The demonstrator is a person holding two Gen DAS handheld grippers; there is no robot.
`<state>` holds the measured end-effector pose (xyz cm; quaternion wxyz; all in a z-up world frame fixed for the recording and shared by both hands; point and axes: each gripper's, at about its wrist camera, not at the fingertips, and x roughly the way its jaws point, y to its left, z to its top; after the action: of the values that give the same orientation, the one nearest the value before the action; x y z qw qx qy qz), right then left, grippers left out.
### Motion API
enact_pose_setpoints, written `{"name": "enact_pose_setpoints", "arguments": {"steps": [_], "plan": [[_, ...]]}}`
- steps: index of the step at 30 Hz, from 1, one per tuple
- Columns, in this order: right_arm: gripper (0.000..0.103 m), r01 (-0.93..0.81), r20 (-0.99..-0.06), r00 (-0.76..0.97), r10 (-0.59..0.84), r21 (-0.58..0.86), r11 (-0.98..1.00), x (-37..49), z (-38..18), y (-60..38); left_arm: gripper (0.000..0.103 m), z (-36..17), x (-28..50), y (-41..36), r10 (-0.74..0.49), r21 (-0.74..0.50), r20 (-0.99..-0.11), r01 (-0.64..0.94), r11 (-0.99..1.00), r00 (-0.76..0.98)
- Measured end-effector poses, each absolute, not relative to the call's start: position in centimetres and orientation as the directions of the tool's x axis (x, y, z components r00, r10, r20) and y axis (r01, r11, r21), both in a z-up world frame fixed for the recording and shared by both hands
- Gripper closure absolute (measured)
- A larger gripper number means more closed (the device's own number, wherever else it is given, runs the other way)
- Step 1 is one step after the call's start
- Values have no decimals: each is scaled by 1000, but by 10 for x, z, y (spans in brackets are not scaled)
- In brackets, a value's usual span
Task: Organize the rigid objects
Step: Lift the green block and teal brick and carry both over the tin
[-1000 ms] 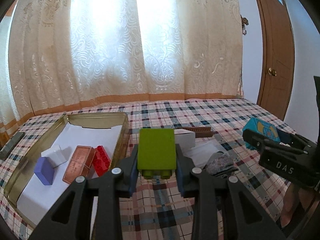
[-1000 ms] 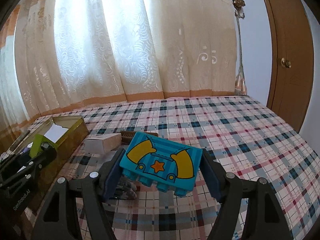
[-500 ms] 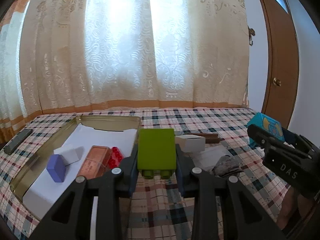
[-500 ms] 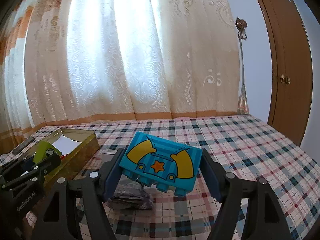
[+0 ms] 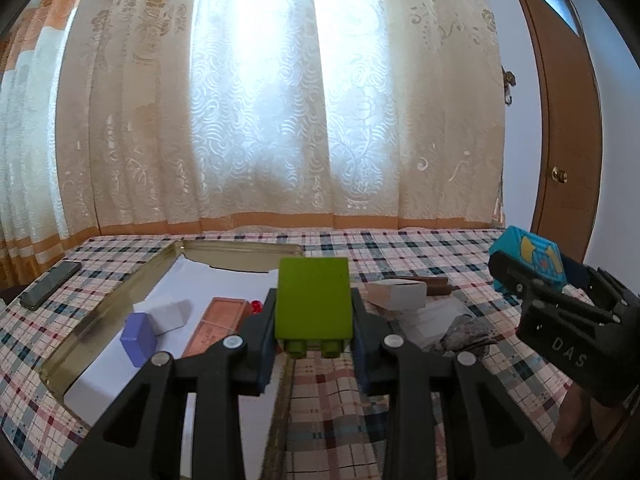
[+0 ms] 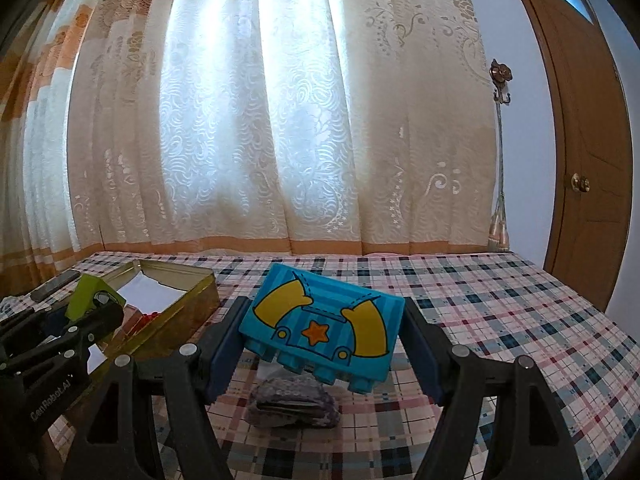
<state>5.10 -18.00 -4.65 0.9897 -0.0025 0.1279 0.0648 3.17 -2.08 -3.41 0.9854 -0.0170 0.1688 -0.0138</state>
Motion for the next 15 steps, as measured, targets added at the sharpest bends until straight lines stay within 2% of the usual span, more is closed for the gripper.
{"name": "enact_pose_setpoints", "arguments": {"steps": [15], "plan": [[28,-188,-255,950,181,0,982,49,-47,-152,72,-33,22,7,17,-56,-317,-37,998,948]]}}
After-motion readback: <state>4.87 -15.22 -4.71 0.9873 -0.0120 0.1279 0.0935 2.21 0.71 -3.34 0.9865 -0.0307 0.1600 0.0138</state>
